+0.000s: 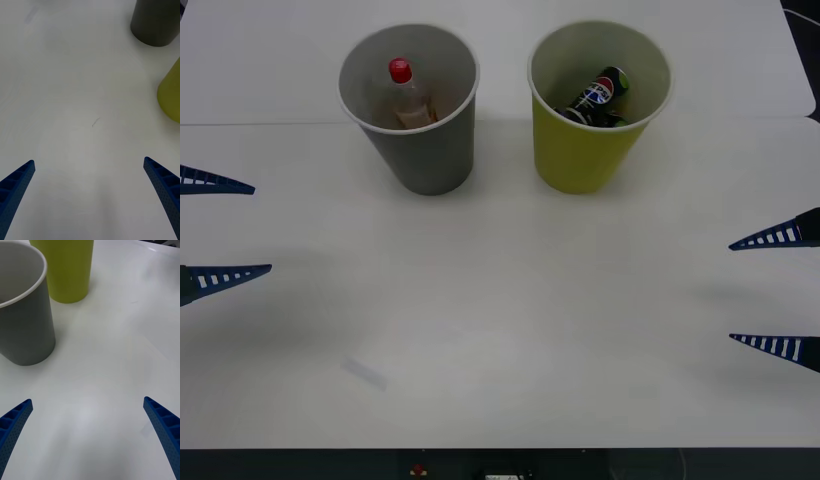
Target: Put the can into the green bin and the plastic bottle into the gray bin
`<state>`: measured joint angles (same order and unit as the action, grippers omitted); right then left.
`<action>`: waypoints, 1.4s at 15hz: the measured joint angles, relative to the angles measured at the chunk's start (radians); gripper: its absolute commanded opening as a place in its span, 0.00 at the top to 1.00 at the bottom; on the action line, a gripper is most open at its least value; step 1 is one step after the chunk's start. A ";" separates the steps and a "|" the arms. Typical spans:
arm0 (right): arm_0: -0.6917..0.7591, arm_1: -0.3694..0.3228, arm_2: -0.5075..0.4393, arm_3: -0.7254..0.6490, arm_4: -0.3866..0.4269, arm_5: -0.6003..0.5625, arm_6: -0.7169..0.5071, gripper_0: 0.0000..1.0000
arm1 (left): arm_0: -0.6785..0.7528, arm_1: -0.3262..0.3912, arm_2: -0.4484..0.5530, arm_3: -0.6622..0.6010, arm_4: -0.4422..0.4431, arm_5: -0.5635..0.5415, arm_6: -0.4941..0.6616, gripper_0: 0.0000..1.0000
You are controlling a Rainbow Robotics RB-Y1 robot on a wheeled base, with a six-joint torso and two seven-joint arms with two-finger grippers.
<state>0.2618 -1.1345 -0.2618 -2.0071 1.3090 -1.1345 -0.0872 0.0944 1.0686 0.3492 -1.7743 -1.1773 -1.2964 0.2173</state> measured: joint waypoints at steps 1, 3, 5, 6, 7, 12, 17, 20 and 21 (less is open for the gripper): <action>0.000 0.000 0.000 0.000 0.000 0.000 0.000 0.00 | 0.037 0.018 0.000 -0.004 0.029 -0.001 -0.051 0.00; 0.000 0.000 0.000 0.000 0.000 0.000 0.000 0.00 | 0.095 0.044 0.000 -0.015 0.058 -0.001 -0.123 0.00; 0.000 0.000 0.000 0.000 0.000 0.000 0.000 0.00 | 0.144 0.065 0.000 -0.029 0.078 -0.001 -0.179 0.00; 0.000 0.000 0.000 0.000 0.000 0.000 0.000 0.00 | 0.168 0.072 0.004 -0.038 0.082 -0.001 -0.197 0.00; 0.000 0.000 0.000 0.000 0.000 0.000 0.000 0.00 | 0.193 0.079 0.012 -0.048 0.082 -0.001 -0.207 0.00; 0.000 0.000 0.000 0.000 0.000 0.000 0.000 0.00 | 0.278 0.094 0.037 -0.089 0.097 -0.002 -0.235 0.00; 0.000 0.000 0.000 0.000 0.000 0.000 0.000 0.00 | 0.317 0.096 0.042 -0.096 0.119 0.008 -0.249 0.00; 0.000 0.000 0.000 0.000 0.000 0.000 0.000 0.00 | 0.333 0.096 0.042 -0.096 0.119 0.017 -0.251 0.00; 0.000 0.000 0.000 0.000 0.000 0.000 0.000 0.00 | 0.334 0.096 0.042 -0.096 0.119 0.017 -0.251 0.00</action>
